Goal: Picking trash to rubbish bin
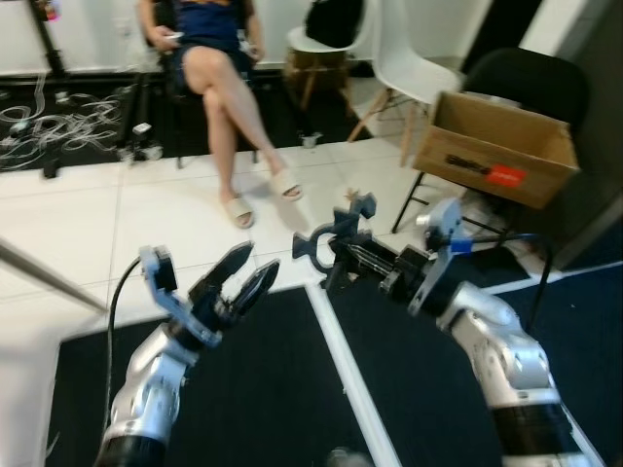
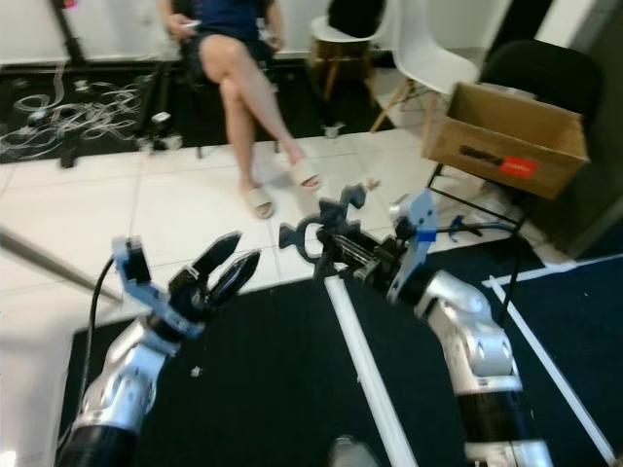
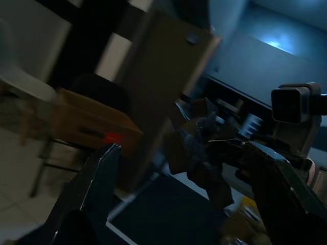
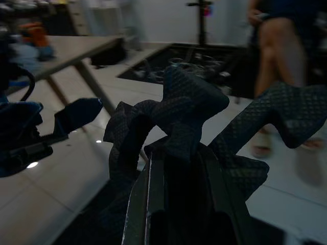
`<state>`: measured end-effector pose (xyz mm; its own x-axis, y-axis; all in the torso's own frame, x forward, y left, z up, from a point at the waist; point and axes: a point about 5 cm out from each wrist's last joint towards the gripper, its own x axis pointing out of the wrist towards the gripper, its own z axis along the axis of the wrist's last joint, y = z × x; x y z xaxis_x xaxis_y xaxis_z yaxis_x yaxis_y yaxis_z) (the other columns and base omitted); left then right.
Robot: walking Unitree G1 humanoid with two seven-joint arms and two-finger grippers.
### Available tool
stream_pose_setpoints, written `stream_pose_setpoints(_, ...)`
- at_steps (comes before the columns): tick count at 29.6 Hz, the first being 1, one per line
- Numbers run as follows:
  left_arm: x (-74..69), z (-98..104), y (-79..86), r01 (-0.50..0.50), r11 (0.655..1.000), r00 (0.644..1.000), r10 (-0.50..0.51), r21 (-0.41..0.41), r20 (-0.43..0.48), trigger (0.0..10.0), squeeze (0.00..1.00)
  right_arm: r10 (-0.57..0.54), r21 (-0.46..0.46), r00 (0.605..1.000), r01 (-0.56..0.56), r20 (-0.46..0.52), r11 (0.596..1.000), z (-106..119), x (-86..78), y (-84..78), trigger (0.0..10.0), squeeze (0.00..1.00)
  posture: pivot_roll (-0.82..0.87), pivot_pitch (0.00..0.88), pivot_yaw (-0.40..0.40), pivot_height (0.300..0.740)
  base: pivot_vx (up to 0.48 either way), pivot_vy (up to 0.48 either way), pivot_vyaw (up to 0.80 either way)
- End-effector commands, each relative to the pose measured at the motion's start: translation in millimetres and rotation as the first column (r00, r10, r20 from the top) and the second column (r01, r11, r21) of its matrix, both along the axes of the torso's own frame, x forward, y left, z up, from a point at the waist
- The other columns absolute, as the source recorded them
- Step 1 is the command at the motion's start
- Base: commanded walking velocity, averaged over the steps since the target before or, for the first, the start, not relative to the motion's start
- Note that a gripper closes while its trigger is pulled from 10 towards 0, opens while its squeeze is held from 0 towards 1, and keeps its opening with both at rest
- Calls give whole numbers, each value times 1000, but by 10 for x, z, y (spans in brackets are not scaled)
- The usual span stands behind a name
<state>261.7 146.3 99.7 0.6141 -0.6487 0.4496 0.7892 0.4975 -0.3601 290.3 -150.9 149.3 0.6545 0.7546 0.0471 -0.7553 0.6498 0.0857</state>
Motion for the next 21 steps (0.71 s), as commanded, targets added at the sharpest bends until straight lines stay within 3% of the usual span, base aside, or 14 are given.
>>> stream_pose_setpoints(1,0,-16,-37,2,1000,1000,-2,6,-2,10000,0,-13,-17,1000,13,12,1000,28,5,-42,10000,0,-50,0,-18,740,0,0,-788)
stream_pose_setpoints(6,27,-36,-16,-43,999,999,43,3,-32,10000,0,-14,-24,1000,15,15,1000,37,7,-56,10000,0,-52,0,-17,740,0,0,-788)
stream_pose_setpoints(11,236,34,49,-165,985,956,150,-42,-252,10000,0,-21,-30,999,22,27,999,79,23,-82,10000,0,-52,0,-17,740,0,0,-788)
stream_pose_setpoints(16,312,142,50,-213,974,929,176,-81,-324,10000,0,-24,-33,999,25,32,999,91,28,-89,10000,0,-52,0,-17,740,0,0,-788)
stream_pose_setpoints(17,352,163,-17,-258,966,879,236,4,-415,10000,0,-24,-35,999,25,35,999,104,29,-91,10000,0,-53,0,-18,740,0,0,-788)
stream_pose_setpoints(20,352,156,-32,-281,958,851,272,48,-448,10000,0,-24,-36,999,25,37,999,110,30,-91,10000,0,-48,0,-20,740,0,0,-788)
stream_pose_setpoints(21,335,123,-29,-324,942,792,321,89,-520,10000,0,-23,-37,999,24,39,999,118,35,-93,10000,0,-46,0,-21,740,0,0,-788)
